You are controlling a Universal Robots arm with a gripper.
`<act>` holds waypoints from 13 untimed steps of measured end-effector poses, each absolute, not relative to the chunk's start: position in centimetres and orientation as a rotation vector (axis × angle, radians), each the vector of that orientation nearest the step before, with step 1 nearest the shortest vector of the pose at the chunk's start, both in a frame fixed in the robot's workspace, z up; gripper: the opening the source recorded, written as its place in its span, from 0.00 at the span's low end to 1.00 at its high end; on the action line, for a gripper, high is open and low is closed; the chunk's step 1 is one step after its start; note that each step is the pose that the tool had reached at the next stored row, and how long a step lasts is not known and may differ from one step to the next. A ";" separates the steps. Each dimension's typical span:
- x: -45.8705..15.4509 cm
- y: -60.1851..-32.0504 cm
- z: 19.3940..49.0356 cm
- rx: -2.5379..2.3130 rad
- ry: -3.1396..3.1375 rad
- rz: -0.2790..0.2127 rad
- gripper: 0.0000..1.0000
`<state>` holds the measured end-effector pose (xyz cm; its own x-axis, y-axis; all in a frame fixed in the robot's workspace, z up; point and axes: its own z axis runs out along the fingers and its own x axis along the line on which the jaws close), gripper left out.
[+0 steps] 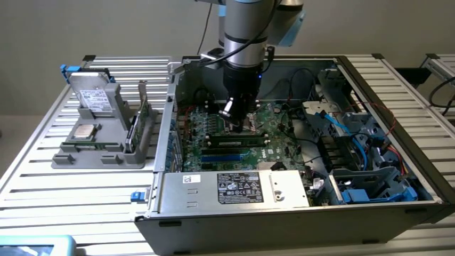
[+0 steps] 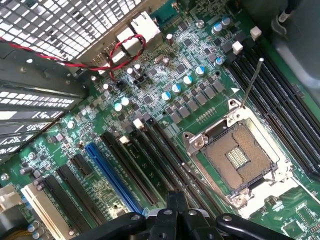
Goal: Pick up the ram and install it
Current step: 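Press down the ram until it locks into place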
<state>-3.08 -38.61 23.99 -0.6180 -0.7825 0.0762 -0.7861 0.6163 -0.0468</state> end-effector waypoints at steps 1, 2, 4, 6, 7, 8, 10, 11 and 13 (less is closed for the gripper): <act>-3.1 -38.6 24.0 1.343 -2.790 0.121 0.11; -3.1 -38.6 24.0 1.335 -2.799 0.125 0.11; -3.1 -38.6 24.0 1.318 -2.819 0.134 0.11; -3.1 -38.6 24.0 1.300 -2.840 0.143 0.11; -3.1 -38.6 24.0 1.288 -2.850 0.146 0.11; -3.1 -38.6 24.0 1.274 -2.859 0.149 0.11; -3.1 -38.6 24.0 1.247 -2.875 0.153 0.11; -3.1 -38.6 24.0 1.231 -2.883 0.154 0.11; -3.1 -38.6 24.0 1.198 -2.898 0.155 0.11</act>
<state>-3.09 -38.62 24.00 -0.7088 -0.7042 0.0400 -0.7045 0.7040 -0.0904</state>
